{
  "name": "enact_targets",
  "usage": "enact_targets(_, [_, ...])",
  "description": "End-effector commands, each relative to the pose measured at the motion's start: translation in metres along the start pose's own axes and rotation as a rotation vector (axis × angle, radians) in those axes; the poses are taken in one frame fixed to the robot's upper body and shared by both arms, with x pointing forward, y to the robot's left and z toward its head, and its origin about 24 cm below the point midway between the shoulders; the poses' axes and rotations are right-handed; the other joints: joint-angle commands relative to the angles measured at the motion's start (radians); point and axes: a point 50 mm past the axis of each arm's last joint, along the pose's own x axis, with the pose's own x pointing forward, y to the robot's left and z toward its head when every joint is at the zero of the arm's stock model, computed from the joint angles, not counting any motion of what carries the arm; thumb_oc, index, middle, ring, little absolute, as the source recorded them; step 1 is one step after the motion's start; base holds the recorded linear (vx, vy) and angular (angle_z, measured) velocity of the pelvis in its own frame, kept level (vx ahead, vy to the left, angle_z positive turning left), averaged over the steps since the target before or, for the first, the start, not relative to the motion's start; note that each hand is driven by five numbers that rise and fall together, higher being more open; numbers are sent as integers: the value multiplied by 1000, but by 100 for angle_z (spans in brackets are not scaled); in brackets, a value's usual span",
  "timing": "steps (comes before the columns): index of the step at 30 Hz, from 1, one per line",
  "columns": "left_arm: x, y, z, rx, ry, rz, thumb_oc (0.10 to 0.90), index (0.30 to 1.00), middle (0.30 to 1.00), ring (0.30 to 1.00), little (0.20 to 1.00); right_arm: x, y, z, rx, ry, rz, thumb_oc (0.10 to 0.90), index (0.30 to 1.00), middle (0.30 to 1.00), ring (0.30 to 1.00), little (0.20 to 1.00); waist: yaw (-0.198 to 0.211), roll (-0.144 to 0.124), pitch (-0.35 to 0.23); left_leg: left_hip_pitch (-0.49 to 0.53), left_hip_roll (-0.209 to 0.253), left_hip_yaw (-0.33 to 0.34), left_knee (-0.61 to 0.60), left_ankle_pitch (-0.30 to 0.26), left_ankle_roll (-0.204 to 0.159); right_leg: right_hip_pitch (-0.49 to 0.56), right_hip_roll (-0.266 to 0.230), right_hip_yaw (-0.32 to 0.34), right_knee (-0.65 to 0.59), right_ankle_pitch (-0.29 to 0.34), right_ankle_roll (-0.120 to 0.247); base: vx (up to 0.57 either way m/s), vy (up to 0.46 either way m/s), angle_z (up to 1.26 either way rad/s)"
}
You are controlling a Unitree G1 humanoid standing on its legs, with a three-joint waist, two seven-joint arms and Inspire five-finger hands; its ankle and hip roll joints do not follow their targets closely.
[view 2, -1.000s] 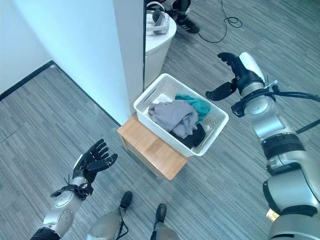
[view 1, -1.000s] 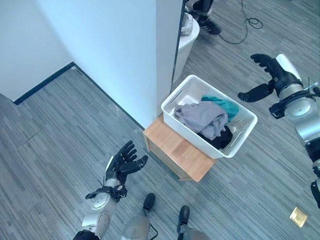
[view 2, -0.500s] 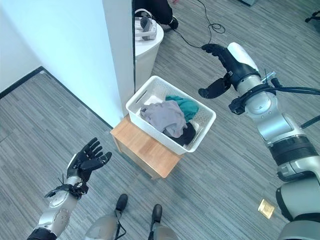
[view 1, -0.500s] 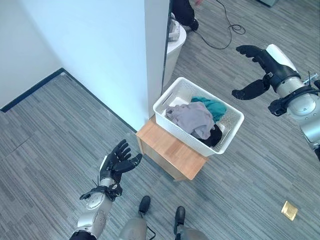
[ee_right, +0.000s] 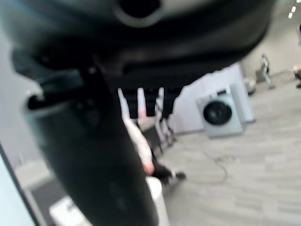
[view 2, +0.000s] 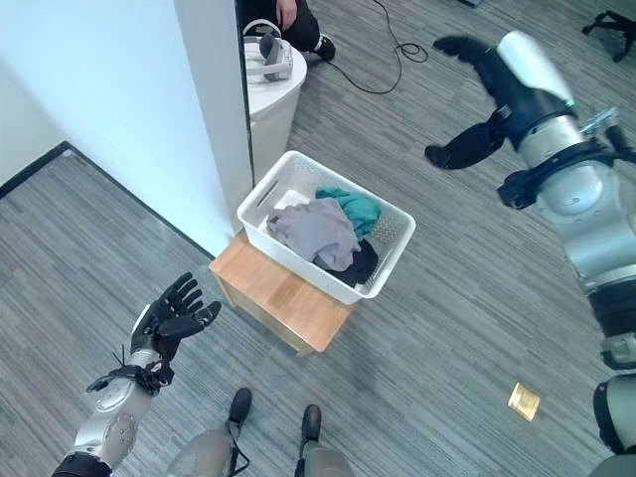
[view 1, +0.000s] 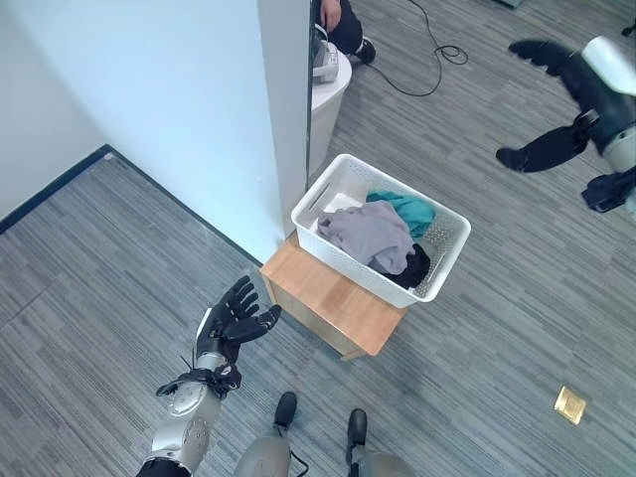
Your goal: Pick up bed clothes into laundry basket.
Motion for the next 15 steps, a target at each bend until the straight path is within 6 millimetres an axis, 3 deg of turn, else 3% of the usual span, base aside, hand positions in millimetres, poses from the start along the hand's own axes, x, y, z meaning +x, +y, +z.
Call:
enact_targets(1, [-7,2,28,41,-152,-40,800,900,900,900,900,-16,-42,11,-25,-89,-178,800,900,900,900,900,-26,-83,-176,-28,-1,48,1,-68,11,-45,-63,34,57,-31,55,60,10,-10])
enact_targets(5, [-9,2,27,31,-161,-30,800,900,900,900,900,-49,-49,-5,20,-60,-261,800,900,900,900,900,-50,-80,-176,-30,-4,57,3,-63,15,-58,-67,48,67,-21,59,-18,37,-8])
enact_targets(7, [-12,5,27,23,-164,-16,800,900,900,900,900,-78,-50,-22,48,-1,-325,800,900,900,900,900,-79,-72,-178,-24,-6,69,3,-69,20,-62,-67,63,70,-22,62,25,36,-11])
enact_targets(10, [-14,8,28,34,-167,-8,800,900,900,900,900,-114,-50,-39,64,87,-391,800,900,900,900,900,-91,-63,-178,-20,-8,78,4,-75,24,-71,-67,76,79,-25,64,24,45,-15])
enact_targets(12, [-15,12,29,38,-174,13,800,900,900,900,900,-154,-36,-61,166,202,-483,800,900,900,900,900,-115,-47,-178,-16,-9,88,4,-81,28,-77,-67,91,85,-28,66,32,42,-13])
enact_targets(15, [-17,14,25,37,-159,37,800,900,900,900,900,-186,2,-81,301,343,-560,800,900,900,900,900,-122,-33,-180,-12,-9,93,4,-87,32,-79,-65,102,84,-33,66,31,21,-24])
